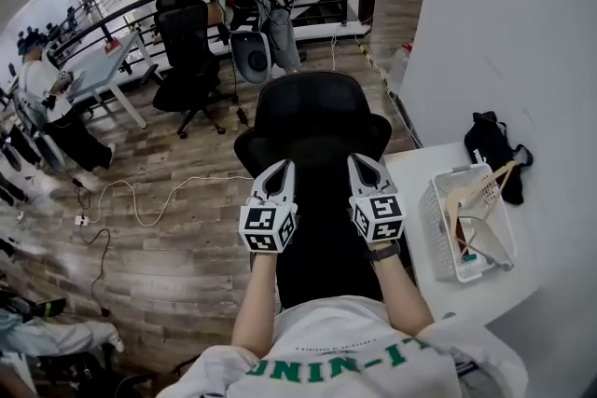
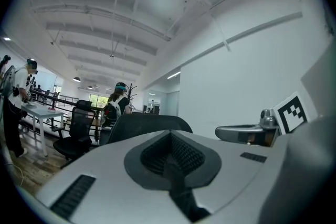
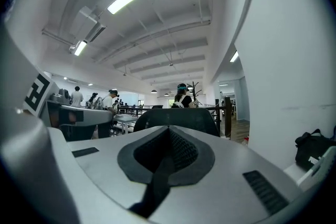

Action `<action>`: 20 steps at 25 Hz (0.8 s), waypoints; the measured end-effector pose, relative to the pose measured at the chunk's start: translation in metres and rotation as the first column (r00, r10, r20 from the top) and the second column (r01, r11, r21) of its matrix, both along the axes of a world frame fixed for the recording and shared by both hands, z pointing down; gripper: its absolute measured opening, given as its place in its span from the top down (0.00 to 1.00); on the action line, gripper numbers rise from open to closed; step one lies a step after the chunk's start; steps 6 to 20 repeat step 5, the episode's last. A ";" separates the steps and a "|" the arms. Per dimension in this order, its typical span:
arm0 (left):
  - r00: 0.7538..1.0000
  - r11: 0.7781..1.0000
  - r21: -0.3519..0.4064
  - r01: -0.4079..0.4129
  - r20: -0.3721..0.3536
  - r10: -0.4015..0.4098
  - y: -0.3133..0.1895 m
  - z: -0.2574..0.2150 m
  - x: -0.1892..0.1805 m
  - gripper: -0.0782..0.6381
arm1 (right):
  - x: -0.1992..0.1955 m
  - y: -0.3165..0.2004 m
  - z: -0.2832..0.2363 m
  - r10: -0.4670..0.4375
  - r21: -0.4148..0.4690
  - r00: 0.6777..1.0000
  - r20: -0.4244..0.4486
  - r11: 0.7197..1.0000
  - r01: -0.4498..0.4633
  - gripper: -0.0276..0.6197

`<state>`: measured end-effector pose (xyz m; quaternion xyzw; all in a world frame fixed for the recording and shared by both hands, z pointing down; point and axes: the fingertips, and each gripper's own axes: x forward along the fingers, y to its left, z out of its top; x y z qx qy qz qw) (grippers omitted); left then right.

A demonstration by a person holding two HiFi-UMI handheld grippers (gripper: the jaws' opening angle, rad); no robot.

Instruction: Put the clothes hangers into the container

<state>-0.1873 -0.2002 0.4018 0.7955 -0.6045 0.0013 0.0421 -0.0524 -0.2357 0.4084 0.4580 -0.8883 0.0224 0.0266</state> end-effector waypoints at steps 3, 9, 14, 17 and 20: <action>1.000 0.999 -0.038 -0.007 -0.016 0.006 0.003 0.019 0.007 0.88 | 0.017 0.005 0.011 0.016 -0.023 1.000 0.001 1.000 -0.016 0.94; 1.000 0.998 -0.058 -0.008 -0.030 0.007 0.004 0.030 0.009 0.88 | 0.024 0.008 0.015 0.016 -0.032 1.000 -0.002 0.999 -0.016 0.94; 1.000 0.998 -0.058 -0.008 -0.030 0.007 0.004 0.030 0.009 0.88 | 0.024 0.008 0.015 0.016 -0.032 1.000 -0.002 0.999 -0.016 0.94; 1.000 0.998 -0.058 -0.008 -0.030 0.007 0.004 0.030 0.009 0.88 | 0.024 0.008 0.015 0.016 -0.032 1.000 -0.002 0.999 -0.016 0.94; 1.000 0.998 -0.058 -0.008 -0.030 0.007 0.004 0.030 0.009 0.88 | 0.024 0.008 0.015 0.016 -0.032 1.000 -0.002 0.999 -0.016 0.94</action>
